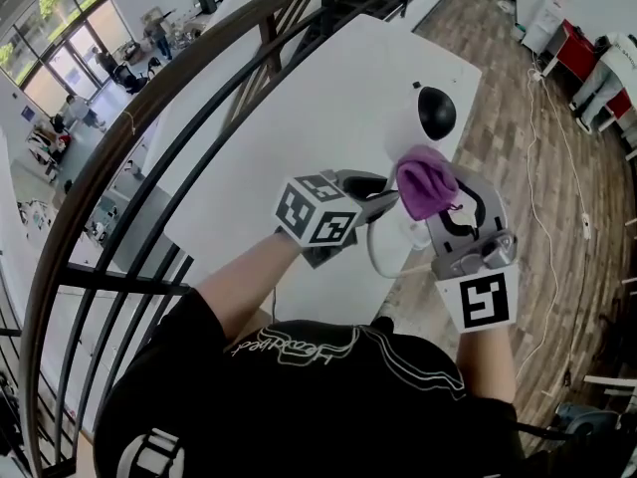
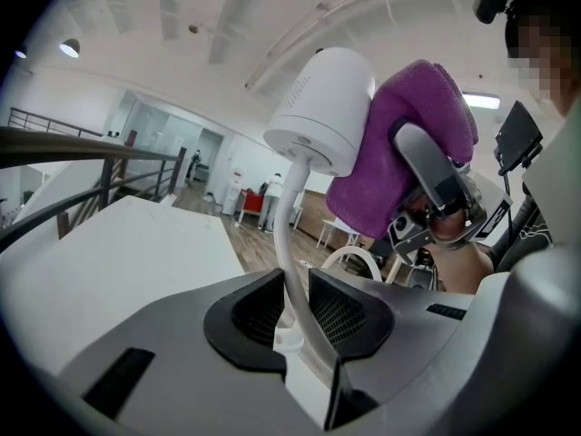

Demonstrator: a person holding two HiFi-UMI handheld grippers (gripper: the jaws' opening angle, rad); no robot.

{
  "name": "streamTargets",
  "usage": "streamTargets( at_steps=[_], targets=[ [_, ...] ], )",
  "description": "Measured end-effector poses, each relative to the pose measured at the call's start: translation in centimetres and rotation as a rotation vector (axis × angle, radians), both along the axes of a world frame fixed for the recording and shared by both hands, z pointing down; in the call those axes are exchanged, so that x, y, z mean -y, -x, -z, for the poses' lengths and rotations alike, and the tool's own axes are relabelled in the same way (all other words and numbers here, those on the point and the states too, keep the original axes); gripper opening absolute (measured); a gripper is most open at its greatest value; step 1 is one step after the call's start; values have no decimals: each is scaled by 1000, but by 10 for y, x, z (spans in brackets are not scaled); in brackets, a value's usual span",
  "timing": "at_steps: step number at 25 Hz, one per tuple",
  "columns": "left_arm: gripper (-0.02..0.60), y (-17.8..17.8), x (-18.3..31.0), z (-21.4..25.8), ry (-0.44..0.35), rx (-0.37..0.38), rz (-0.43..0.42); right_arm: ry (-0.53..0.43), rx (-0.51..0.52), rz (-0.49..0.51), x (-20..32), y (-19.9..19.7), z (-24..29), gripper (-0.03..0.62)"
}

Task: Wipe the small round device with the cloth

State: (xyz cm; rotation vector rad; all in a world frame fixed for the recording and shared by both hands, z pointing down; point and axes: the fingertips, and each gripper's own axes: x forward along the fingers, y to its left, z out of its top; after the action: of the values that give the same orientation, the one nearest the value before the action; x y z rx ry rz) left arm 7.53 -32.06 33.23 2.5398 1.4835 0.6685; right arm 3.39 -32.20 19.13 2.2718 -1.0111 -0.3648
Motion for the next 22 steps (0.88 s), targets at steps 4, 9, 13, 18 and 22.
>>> streamTargets(
  at_steps=[4, 9, 13, 18, 22],
  targets=[
    [86, -1, 5, -2, 17, 7, -14, 27, 27, -14, 10, 0, -8, 61],
    [86, -1, 4, 0, 25, 4, -21, 54, 50, -12, 13, 1, -18, 61],
    [86, 2, 0, 1, 20, 4, -15, 112, 83, 8, 9, 7, -30, 61],
    [86, 5, -9, 5, 10, 1, 18, 73, 89, 75, -4, 23, -20, 61],
    [86, 6, -12, 6, -40, -3, 29, -37, 153, 88, -20, 30, -5, 61]
  ],
)
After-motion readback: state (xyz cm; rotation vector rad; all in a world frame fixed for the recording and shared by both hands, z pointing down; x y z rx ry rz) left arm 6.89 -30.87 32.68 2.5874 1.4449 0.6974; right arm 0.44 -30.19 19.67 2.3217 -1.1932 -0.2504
